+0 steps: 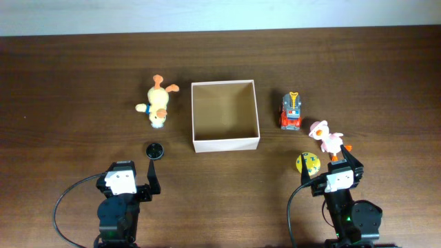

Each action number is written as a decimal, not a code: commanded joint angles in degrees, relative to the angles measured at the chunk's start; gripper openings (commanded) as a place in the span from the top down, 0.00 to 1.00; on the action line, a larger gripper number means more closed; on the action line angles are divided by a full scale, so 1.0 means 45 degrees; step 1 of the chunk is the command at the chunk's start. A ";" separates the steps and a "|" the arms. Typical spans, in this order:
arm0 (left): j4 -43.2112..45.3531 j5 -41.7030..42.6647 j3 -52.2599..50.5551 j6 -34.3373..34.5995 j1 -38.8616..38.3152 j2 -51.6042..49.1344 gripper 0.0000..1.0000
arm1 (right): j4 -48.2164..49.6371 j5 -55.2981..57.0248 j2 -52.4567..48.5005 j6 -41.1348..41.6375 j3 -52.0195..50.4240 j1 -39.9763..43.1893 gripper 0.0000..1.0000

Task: Pack container

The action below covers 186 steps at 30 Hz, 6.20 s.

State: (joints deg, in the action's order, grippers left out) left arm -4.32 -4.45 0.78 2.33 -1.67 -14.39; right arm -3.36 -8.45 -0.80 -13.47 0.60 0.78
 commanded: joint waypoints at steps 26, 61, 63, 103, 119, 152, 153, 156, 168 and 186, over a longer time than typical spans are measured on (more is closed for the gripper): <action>-0.0015 0.0136 -0.0058 -0.0248 0.0078 0.0063 0.01 | -0.0073 0.0058 0.0131 0.0146 -0.0063 0.0083 0.01; -0.0015 0.0136 -0.0058 -0.0248 0.0078 0.0063 0.01 | 0.0389 0.0359 0.0131 -0.0330 -0.0063 0.0087 0.01; -0.0015 0.0136 -0.0058 -0.0248 0.0078 0.0063 0.01 | 0.0355 0.0325 0.0131 -0.0321 -0.0063 0.0083 0.01; -0.0019 0.0141 -0.0058 -0.0248 0.0078 0.0063 0.01 | -0.5401 -0.1807 -1.8608 0.2540 1.7991 0.0083 0.01; -0.0015 0.0136 -0.0058 -0.0243 0.0078 0.0063 0.01 | -0.6761 0.0092 -2.2527 0.4493 1.7991 -0.0019 0.01; -0.0015 0.0136 -0.0058 -0.0248 0.0078 0.0063 0.01 | -0.7990 0.3172 -2.5699 0.4449 1.7981 -0.1909 0.00; -0.0015 0.0136 -0.0058 -0.0248 0.0078 0.0063 0.01 | -0.8077 0.3167 -2.5747 0.4449 1.7981 -0.1909 0.00; -0.0015 0.0136 -0.0058 -0.0248 0.0078 0.0063 0.01 | -0.8208 0.3177 -2.5791 0.4449 1.7981 -0.1909 0.00; -0.0015 0.0136 -0.0058 -0.0248 0.0078 0.0063 0.01 | -0.8267 0.3172 -2.5602 0.4439 1.8088 -0.1909 0.47; -0.0015 0.0136 -0.0058 -0.0243 0.0078 0.0063 0.01 | -0.9588 0.3177 -2.5403 0.4415 2.0390 -0.1909 0.76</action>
State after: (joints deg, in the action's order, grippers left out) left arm -4.36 -4.45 0.78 2.33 -1.67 -14.39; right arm -46.02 5.10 -116.42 6.04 88.38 -7.92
